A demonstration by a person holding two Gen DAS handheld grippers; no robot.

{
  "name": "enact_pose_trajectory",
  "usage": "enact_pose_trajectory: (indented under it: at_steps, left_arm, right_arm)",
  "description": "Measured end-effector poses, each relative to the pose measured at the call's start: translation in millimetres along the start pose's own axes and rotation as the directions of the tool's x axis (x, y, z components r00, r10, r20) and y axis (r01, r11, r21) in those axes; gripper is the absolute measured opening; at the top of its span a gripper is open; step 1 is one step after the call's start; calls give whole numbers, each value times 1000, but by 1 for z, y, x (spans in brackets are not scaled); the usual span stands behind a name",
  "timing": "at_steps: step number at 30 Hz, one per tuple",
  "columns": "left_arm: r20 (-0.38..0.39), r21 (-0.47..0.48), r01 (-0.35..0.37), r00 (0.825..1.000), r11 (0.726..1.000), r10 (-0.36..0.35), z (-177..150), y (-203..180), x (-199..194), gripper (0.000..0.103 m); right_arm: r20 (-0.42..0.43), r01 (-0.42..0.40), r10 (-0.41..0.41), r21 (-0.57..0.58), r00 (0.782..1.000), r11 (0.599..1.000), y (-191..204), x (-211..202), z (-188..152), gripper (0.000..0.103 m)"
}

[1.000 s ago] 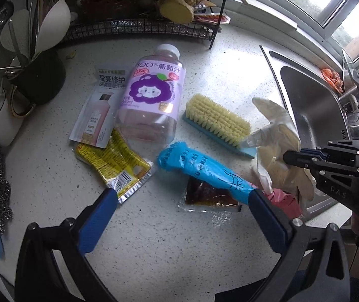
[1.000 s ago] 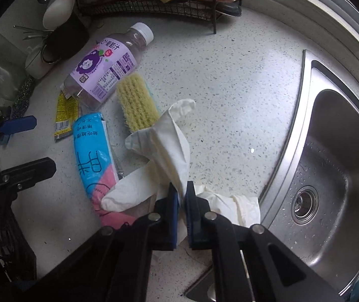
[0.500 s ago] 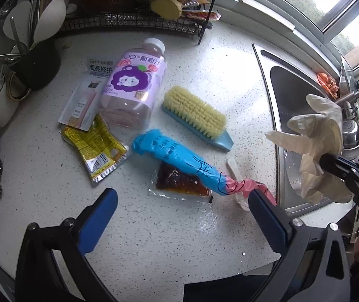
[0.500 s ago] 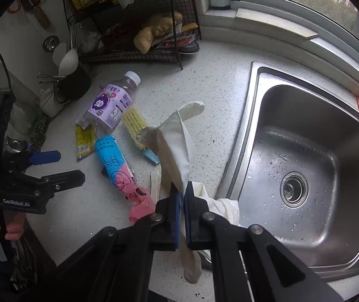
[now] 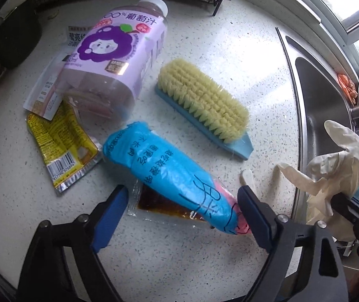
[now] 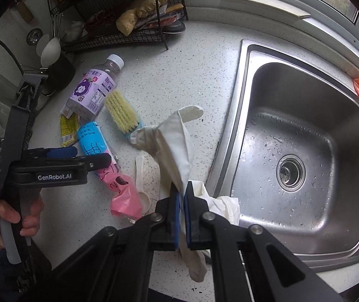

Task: Collect trash
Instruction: 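Grasp the blue plastic bag with the left tool while the right tool holds the glove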

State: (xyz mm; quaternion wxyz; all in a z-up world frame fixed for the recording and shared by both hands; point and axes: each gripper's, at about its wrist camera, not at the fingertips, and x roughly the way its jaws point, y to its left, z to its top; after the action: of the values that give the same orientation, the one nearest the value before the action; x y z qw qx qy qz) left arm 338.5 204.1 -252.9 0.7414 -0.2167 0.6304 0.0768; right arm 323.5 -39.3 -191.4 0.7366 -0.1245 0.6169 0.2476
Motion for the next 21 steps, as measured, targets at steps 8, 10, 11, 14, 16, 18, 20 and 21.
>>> enact_pose_trajectory:
  at_steps: [8,10,11,14,16,18,20,21]
  left_arm:
    - [19,36,-17,1000,999,17,3,-8,4,33]
    - [25,47,-19,1000,999,18,0,-8,2,27]
    - [30,54,-21,999,998,20,-3,-7,-1,25]
    - [56,84,-11,998,996,6,-9,-8,-17,21]
    - [81,121,-3,997,993,-7,-13,-12,-29,19]
    - [98,153,3,995,988,-19,-17,-16,-40,17]
    - [113,185,9,993,983,-30,-23,-18,-53,16]
    - [118,197,8,992,980,-32,-26,-19,-57,16]
  right_arm:
    - [-9,-4,4,-1,1000,1000,9,4,0,3]
    - [-10,-4,4,1,1000,1000,9,3,-1,3]
    - [-14,-6,6,4,1000,1000,9,2,-2,3]
    - [-8,-8,8,8,1000,1000,10,-1,-5,3]
    - [-2,-8,8,9,1000,1000,12,-4,-8,3]
    - [6,-9,9,7,1000,1000,14,-8,-11,3]
    - [16,-13,12,2,1000,1000,16,-14,-14,3]
    - [24,-13,13,0,1000,1000,17,-17,-16,3]
